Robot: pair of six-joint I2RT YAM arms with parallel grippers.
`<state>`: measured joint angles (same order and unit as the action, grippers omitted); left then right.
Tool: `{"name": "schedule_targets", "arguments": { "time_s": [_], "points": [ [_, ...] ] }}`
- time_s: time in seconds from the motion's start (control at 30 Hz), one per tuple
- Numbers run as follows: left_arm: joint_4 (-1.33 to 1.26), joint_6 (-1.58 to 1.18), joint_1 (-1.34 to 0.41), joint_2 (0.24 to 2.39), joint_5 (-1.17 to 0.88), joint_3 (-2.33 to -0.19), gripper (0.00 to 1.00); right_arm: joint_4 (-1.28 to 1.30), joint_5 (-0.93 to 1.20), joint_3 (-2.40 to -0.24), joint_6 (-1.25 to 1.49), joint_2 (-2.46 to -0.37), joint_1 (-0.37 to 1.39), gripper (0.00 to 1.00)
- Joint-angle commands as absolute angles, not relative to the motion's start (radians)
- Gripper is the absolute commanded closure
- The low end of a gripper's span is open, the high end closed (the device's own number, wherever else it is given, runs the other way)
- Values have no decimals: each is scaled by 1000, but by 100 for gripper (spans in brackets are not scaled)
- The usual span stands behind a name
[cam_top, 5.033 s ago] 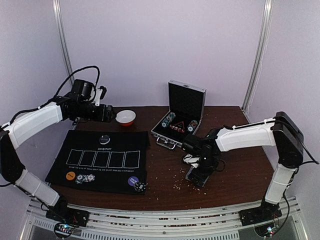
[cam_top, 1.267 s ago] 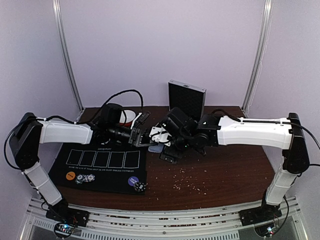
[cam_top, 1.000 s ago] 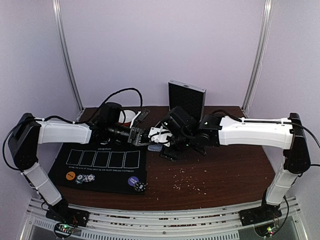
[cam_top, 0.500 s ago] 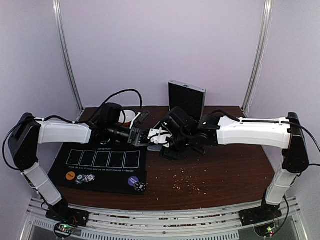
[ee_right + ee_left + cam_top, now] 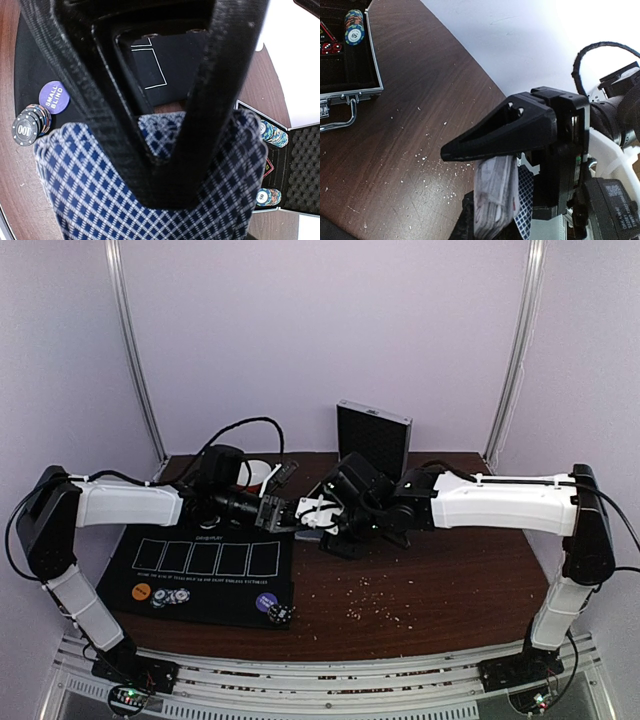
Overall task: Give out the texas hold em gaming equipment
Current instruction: Pass from the left arm to the right, then pick up the poker card from the face-down deck piles.
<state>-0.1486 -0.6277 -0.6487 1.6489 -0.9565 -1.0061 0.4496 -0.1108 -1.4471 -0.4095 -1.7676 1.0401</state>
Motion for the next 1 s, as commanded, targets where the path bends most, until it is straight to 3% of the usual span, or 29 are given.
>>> {"name": "schedule_targets", "arguments": {
  "time_s": [0.0, 0.1, 0.23, 0.43, 0.97],
  "points": [
    [-176, -606, -670, 1639, -1025, -1040, 89, 409, -126, -1466, -391, -1775, 1025, 53],
    [-140, -587, -670, 1643, -1003, -1059, 75, 406, -126, -1464, -388, -1776, 1026, 55],
    [-16, -511, -671, 1649, -952, -1109, 68, 403, -129, -1460, -385, -1771, 1026, 55],
    [156, -409, -667, 1666, -883, -1179, 65, 409, -137, -1455, -385, -1765, 1028, 55],
    [228, -373, -621, 1627, -849, -1183, 58, 412, -147, -1436, -386, -1753, 1026, 55]
  ]
}}
